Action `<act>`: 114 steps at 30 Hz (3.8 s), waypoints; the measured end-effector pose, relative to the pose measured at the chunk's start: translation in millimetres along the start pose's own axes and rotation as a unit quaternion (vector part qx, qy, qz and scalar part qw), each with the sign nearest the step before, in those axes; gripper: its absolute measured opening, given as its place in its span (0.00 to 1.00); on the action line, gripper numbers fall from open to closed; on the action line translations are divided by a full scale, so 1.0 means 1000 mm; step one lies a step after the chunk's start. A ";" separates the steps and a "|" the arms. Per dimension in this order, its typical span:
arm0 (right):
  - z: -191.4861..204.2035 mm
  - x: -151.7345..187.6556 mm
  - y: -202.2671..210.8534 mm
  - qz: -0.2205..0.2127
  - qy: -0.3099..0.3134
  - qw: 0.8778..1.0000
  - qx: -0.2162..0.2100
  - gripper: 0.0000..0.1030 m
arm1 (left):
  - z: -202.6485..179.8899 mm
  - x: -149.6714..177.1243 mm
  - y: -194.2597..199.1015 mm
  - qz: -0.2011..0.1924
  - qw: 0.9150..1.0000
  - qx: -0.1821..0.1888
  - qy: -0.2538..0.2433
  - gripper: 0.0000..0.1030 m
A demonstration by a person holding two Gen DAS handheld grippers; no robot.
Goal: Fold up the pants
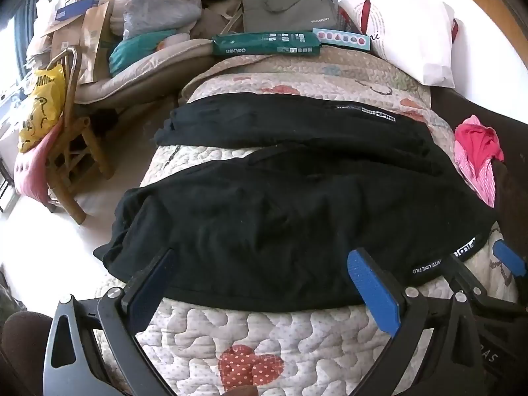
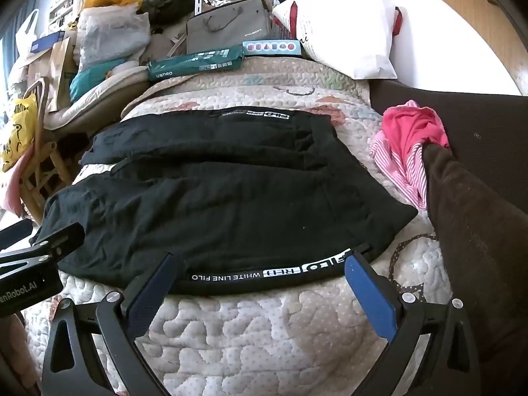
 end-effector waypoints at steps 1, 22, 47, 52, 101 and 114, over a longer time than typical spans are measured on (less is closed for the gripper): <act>0.000 0.000 0.000 0.001 0.000 1.000 0.000 1.00 | 0.000 0.000 0.000 0.002 1.000 0.000 0.000 1.00; -0.002 0.001 -0.003 0.003 0.001 1.000 -0.001 1.00 | -0.005 0.004 -0.008 0.014 1.000 0.001 -0.003 1.00; -0.005 0.001 -0.006 0.006 -0.024 1.000 -0.003 1.00 | 0.004 0.037 -0.039 0.096 0.995 -0.006 0.018 1.00; -0.005 -0.007 -0.003 0.009 -0.029 0.999 -0.017 1.00 | 0.005 0.042 -0.039 0.094 0.995 -0.001 0.023 1.00; 0.067 -0.203 -0.282 0.147 0.166 0.955 -0.197 0.83 | 0.190 -0.207 -0.253 0.108 0.988 0.093 0.051 0.84; 0.071 -0.199 -0.260 0.133 0.196 0.952 -0.194 0.12 | 0.162 -0.220 -0.203 0.080 0.991 0.105 0.003 0.13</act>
Point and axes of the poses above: each gripper's, at about its wrist camera, not at the fingertips, and y roughly against the way its jaws point, z to its left, x to its underside, the point moved 10 cm from there along -y, roughly the way its jaws point, and after that the axes turned 9 degrees about x, right-handed, at the moved point
